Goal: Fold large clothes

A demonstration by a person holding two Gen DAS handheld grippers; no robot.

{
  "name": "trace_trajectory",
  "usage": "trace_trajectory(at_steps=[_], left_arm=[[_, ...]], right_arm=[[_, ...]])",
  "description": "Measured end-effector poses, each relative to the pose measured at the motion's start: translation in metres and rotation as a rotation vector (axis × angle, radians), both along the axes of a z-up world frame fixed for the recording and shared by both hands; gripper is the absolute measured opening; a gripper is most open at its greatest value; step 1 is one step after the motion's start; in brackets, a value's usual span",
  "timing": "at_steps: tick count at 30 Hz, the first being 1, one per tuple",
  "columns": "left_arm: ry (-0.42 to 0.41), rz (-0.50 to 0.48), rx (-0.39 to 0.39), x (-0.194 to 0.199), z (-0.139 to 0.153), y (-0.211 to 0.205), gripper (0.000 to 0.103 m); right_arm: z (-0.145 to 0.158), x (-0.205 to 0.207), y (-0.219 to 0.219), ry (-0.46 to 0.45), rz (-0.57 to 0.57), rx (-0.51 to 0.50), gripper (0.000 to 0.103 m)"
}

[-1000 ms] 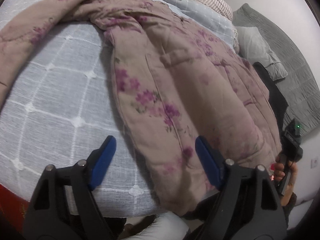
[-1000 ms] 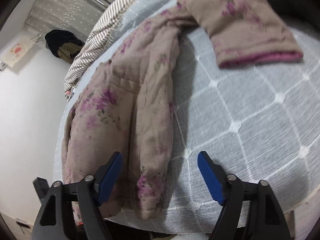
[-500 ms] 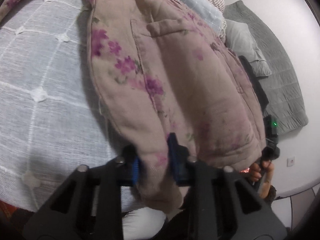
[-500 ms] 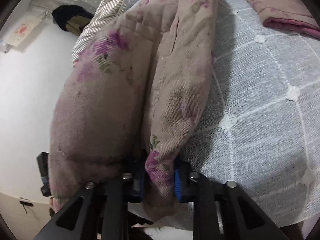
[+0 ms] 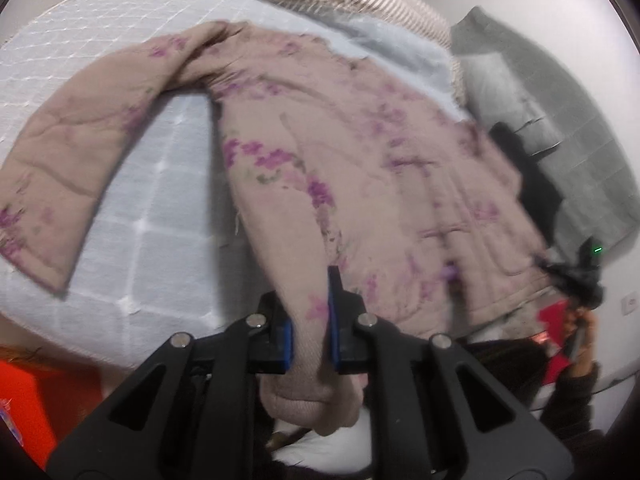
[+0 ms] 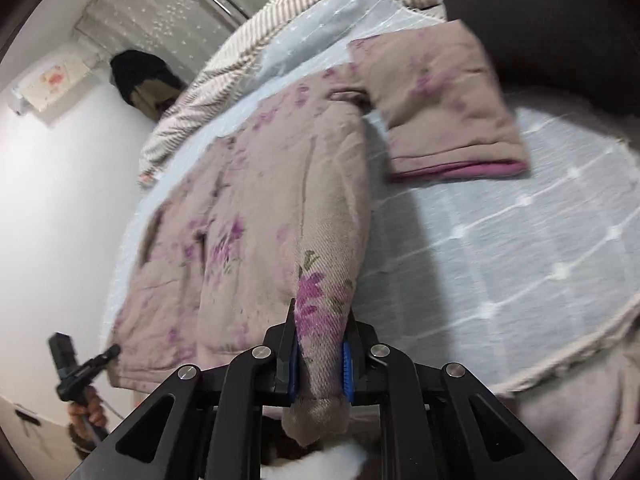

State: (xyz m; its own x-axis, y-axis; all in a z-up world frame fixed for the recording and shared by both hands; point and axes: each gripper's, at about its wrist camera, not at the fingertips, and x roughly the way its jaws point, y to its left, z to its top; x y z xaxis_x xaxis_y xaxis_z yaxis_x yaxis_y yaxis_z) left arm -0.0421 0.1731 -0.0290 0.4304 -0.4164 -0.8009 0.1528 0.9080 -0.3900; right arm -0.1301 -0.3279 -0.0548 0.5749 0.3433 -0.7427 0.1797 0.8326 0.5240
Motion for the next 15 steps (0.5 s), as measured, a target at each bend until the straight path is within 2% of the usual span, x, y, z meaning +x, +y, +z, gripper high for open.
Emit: trace_trajectory(at_steps=[3, 4, 6, 7, 9, 11, 13, 15], left_arm=[[0.065, 0.009, 0.075, 0.005, -0.027, 0.007, 0.015], [0.094, 0.010, 0.087, 0.006, -0.040, 0.009, 0.015], [0.144, 0.006, 0.106, 0.011, -0.062, 0.008, 0.015], [0.149, -0.002, 0.119, 0.012, -0.069, 0.006, 0.016], [0.127, -0.005, 0.142, 0.013, -0.064, 0.004, 0.018], [0.095, -0.003, 0.160, 0.012, -0.053, 0.003, 0.025], [0.064, 0.018, 0.200, 0.006, -0.043, 0.001, 0.044], [0.015, 0.047, 0.251, 0.001, -0.033, 0.000, 0.054]], right_arm=[[-0.017, 0.015, 0.010, 0.090, 0.018, -0.130, 0.015], [-0.031, 0.021, 0.013, 0.139, 0.030, -0.202, 0.015], [-0.050, 0.025, 0.015, 0.195, 0.048, -0.272, 0.016], [-0.060, 0.031, 0.016, 0.223, 0.059, -0.291, 0.017], [-0.066, 0.039, 0.015, 0.241, 0.043, -0.292, 0.020], [-0.062, 0.044, 0.018, 0.249, 0.038, -0.325, 0.030], [-0.055, 0.041, 0.018, 0.251, 0.023, -0.340, 0.039], [-0.039, 0.032, 0.025, 0.233, 0.002, -0.344, 0.049]])
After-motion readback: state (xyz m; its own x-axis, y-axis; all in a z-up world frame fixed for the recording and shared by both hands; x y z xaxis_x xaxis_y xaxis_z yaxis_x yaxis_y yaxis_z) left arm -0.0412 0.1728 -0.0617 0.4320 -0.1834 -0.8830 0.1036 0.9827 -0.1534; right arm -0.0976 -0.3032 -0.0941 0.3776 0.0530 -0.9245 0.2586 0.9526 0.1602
